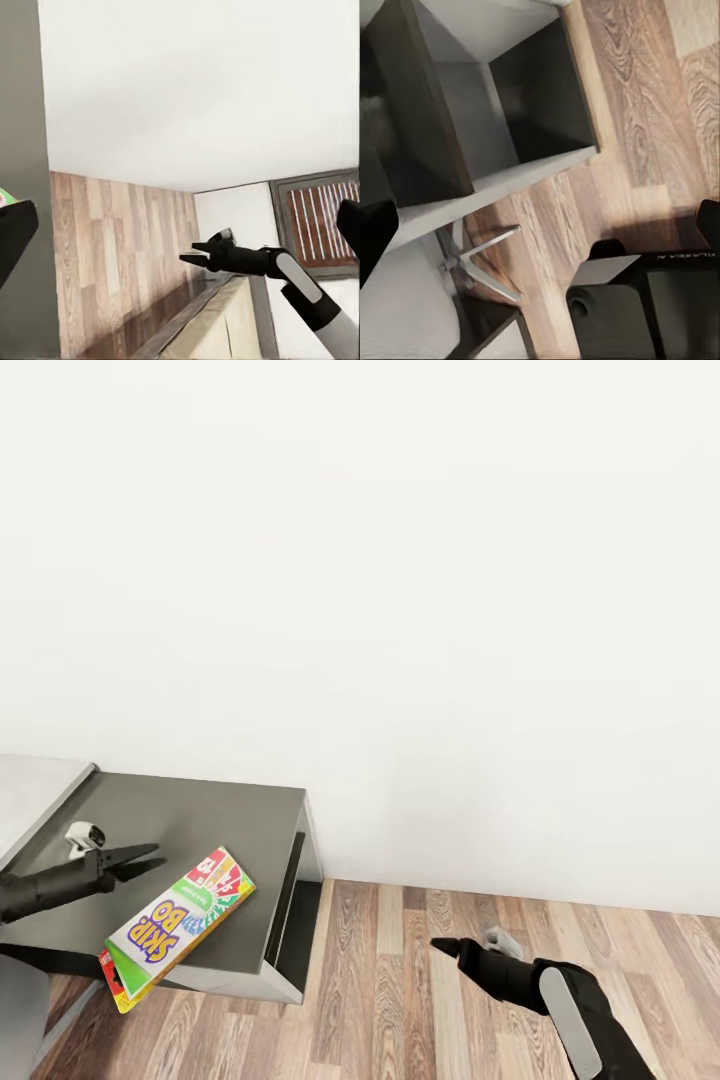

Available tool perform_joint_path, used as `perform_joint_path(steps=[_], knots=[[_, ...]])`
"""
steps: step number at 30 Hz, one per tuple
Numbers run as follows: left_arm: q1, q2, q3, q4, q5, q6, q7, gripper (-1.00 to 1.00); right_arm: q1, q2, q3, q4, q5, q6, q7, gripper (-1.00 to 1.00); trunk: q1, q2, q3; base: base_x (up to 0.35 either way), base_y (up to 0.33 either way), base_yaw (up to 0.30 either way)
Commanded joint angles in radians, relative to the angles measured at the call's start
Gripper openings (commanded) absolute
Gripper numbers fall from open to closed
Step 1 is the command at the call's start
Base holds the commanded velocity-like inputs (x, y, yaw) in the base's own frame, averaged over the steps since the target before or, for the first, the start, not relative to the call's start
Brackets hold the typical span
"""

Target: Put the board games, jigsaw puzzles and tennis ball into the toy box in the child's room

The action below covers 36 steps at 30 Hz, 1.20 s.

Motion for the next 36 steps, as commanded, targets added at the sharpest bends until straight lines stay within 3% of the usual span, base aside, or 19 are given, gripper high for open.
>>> perform_joint_path(steps=[1, 4, 7, 30, 33, 36], knots=[[-0.001, -0.012, -0.001, -0.002, 0.0, 0.017, -0.004, 1.0, -0.001, 0.006, 0.006, -0.001, 0.008, 0.004, 0.008, 1.0, 0.0, -0.002, -0.002, 0.0, 0.0, 0.0], [-0.001, -0.094, -0.007, -0.012, -0.008, 0.038, -0.003, 1.0, -0.001, 0.023, 0.041, -0.002, 0.0, 0.002, 0.008, 1.0, 0.0, -0.002, -0.002, 0.0, 0.0, 0.0], [-0.001, -0.128, -0.009, -0.023, -0.013, 0.043, 0.0, 1.0, -0.001, 0.027, 0.052, -0.002, -0.003, 0.001, 0.009, 1.0, 0.0, -0.002, -0.002, 0.0, 0.0, 0.0], [0.0, -0.141, -0.009, -0.052, -0.013, 0.035, -0.003, 1.0, -0.001, 0.029, 0.057, -0.007, -0.006, -0.027, 0.023, 1.0, 0.0, -0.002, 0.005, -0.075, -0.005, 0.0], [0.013, -0.144, -0.011, -0.103, -0.013, 0.036, -0.003, 1.0, -0.001, 0.029, 0.058, -0.006, -0.007, -0.039, 0.023, 1.0, 0.0, -0.002, 0.005, 0.0, -0.143, 0.0], [0.071, -0.146, -0.011, -0.249, -0.013, 0.048, -0.001, 1.0, -0.001, 0.03, 0.061, -0.005, -0.007, -0.046, 0.023, 1.0, 0.0, -0.002, 0.005, 0.0, -0.064, 0.0]])
